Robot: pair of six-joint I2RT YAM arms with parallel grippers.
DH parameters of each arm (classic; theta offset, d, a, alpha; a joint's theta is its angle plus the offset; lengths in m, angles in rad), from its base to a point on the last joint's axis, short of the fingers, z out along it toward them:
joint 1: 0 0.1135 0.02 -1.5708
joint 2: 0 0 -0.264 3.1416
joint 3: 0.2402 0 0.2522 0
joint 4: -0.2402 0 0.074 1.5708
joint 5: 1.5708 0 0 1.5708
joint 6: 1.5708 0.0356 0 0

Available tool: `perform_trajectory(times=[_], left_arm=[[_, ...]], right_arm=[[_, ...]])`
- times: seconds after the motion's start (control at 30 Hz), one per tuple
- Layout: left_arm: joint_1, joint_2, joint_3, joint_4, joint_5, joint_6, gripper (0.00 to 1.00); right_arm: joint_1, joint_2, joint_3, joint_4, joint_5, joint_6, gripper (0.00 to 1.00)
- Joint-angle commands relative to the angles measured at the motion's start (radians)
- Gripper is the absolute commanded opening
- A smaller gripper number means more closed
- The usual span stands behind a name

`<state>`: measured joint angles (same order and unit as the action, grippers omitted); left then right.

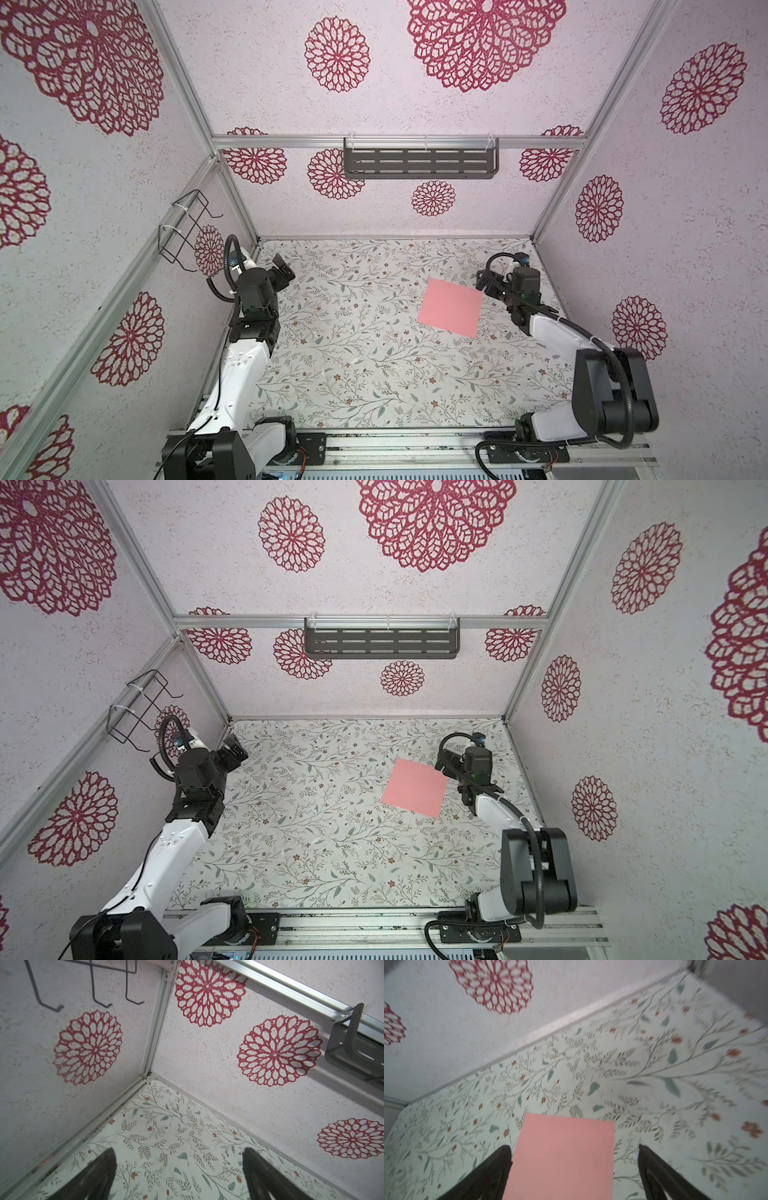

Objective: Fold a paper plane with a square sheet of paper (pick it up from the middle)
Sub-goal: 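Move both grippers toward the pink sheet, approaching its middle from opposite sides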

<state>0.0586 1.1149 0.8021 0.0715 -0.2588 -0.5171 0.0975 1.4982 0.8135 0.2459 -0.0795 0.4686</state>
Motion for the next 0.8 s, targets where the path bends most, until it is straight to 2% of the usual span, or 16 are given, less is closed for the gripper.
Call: perform_trajectory(times=[0.0, 0.27, 0.57, 0.77], left_arm=[[-0.004, 0.014, 0.019, -0.183, 0.104, -0.081, 0.97], [-0.005, 0.055, 0.037, -0.185, 0.170, -0.054, 0.97], [-0.014, 0.089, 0.048, -0.171, 0.263, -0.044, 0.97], [-0.031, 0.111, 0.064, -0.194, 0.287, -0.065, 0.97]], right_arm=[[0.061, 0.100, 0.067, -0.090, -0.119, 0.096, 0.96], [0.141, 0.330, 0.243, -0.148, -0.148, 0.125, 0.89], [0.200, 0.409, 0.285, -0.201, -0.164, 0.129, 0.88], [0.322, 0.401, 0.228, -0.128, -0.239, 0.241, 0.87]])
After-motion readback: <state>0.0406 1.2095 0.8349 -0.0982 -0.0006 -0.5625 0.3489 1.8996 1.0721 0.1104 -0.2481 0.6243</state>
